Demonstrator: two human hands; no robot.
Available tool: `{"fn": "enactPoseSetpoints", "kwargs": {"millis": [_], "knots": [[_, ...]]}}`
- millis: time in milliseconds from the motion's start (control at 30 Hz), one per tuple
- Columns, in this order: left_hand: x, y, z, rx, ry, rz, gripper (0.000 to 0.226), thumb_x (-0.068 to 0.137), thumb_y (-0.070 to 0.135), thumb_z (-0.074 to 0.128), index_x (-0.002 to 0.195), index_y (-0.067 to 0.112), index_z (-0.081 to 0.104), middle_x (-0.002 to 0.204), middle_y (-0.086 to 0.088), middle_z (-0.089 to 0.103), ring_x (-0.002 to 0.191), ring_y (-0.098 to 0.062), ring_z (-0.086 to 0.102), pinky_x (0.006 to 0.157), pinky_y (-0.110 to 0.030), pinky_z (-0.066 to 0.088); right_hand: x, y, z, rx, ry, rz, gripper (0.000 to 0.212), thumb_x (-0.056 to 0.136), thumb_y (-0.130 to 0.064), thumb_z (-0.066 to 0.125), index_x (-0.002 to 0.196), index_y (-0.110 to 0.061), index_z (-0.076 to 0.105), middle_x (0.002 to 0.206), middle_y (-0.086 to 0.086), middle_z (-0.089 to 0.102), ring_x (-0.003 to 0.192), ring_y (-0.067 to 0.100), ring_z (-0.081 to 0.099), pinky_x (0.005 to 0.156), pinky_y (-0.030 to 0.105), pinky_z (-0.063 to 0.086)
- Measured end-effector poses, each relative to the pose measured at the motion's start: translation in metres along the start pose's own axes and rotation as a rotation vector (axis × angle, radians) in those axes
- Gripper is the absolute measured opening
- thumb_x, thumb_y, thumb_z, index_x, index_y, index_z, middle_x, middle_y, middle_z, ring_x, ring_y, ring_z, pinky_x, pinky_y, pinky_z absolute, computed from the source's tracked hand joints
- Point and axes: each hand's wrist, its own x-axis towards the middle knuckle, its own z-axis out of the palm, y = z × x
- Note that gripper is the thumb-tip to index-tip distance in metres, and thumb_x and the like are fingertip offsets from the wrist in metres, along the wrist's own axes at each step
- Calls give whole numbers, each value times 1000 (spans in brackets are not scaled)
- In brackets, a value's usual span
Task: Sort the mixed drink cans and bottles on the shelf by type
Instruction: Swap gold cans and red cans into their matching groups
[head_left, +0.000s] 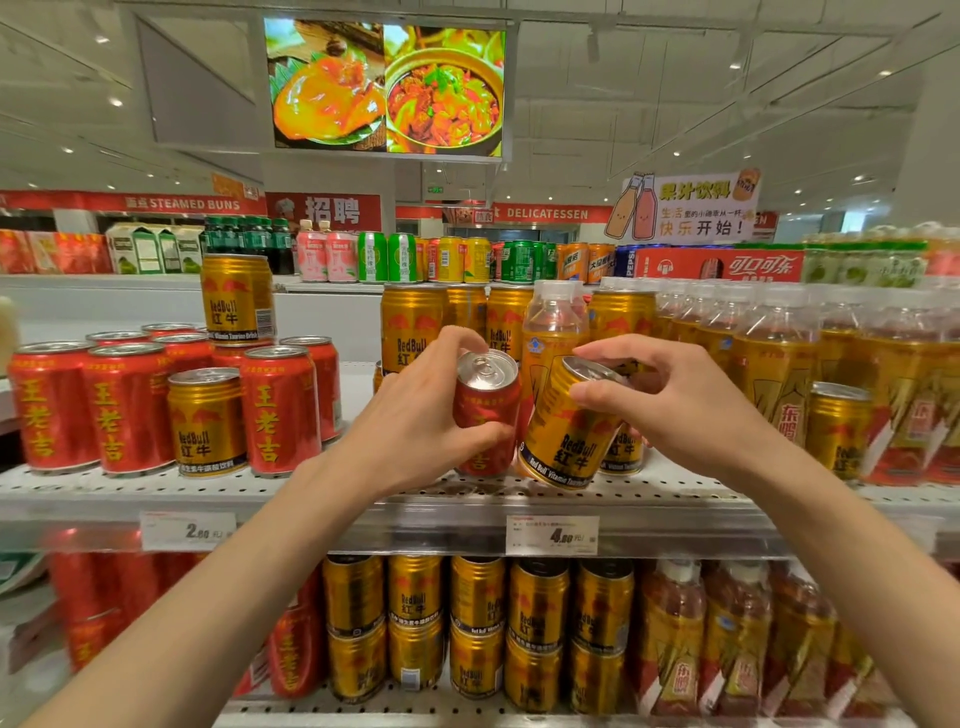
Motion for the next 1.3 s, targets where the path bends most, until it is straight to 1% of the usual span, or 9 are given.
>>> {"fn": "enactPoseSetpoints", "kwargs": {"millis": [67,267,367,467,567,700,867,1067,1300], "knots": [[-1,-1,1,-14,45,10,85,80,49,81,148,26,36,143,3,55,126,-14,56,107,-44,50,-1,1,-1,-14,-1,-5,42,83,-48,73,123,-37,68,114,-18,68,91,0,66,71,19,48],[-11,-4,-5,-130,161,-1,84,76,48,84,149,21,49,133,5,60,119,-9,58,101,-22,47,-2,0,-1,-81,-8,-37,44,84,-47,73,126,-35,67,113,-19,67,87,-6,64,69,11,46],[-18,-5,-20,-194,194,-53,84,77,48,83,149,25,49,125,7,62,95,-4,62,91,-20,52,1,-5,4,-119,-18,-66,47,84,-49,73,128,-34,66,118,-18,66,96,-5,63,71,12,47],[-29,-11,-34,-260,193,-115,85,74,50,83,149,30,49,113,5,65,71,-2,63,67,-11,51,5,-13,13,-153,-54,-81,50,85,-50,72,131,-33,64,102,-18,66,74,-12,63,57,10,48],[-42,-19,-46,-309,178,-157,87,70,54,81,148,35,49,114,1,68,61,-4,67,59,-13,52,10,-21,26,-189,-91,-83,52,86,-48,72,134,-31,61,88,-17,66,60,0,67,58,18,57],[-55,-32,-54,-356,183,-194,83,71,52,84,146,37,51,126,6,69,71,-13,70,63,-23,57,24,-28,49,-283,-134,-136,55,89,-51,69,138,-27,60,119,-6,68,60,7,72,60,25,61],[-64,-44,-58,-391,190,-215,82,69,53,87,143,39,54,130,14,66,84,-11,72,67,-24,58,40,-40,67,-523,-171,-164,46,97,-51,59,134,-24,65,132,-4,67,79,1,60,82,32,58],[-67,-49,-58,-417,169,-230,83,68,57,85,143,41,53,133,14,65,84,-10,68,70,-25,56,47,-44,78,-677,-178,-159,38,101,-47,53,125,-22,68,132,0,66,117,18,61,97,39,50],[-68,-47,-54,-457,174,-247,84,67,57,84,143,39,54,132,15,65,85,-13,72,66,-23,58,38,-35,90,-688,-60,-206,36,102,-43,52,126,-20,66,128,-1,67,115,19,64,98,45,53]]}}
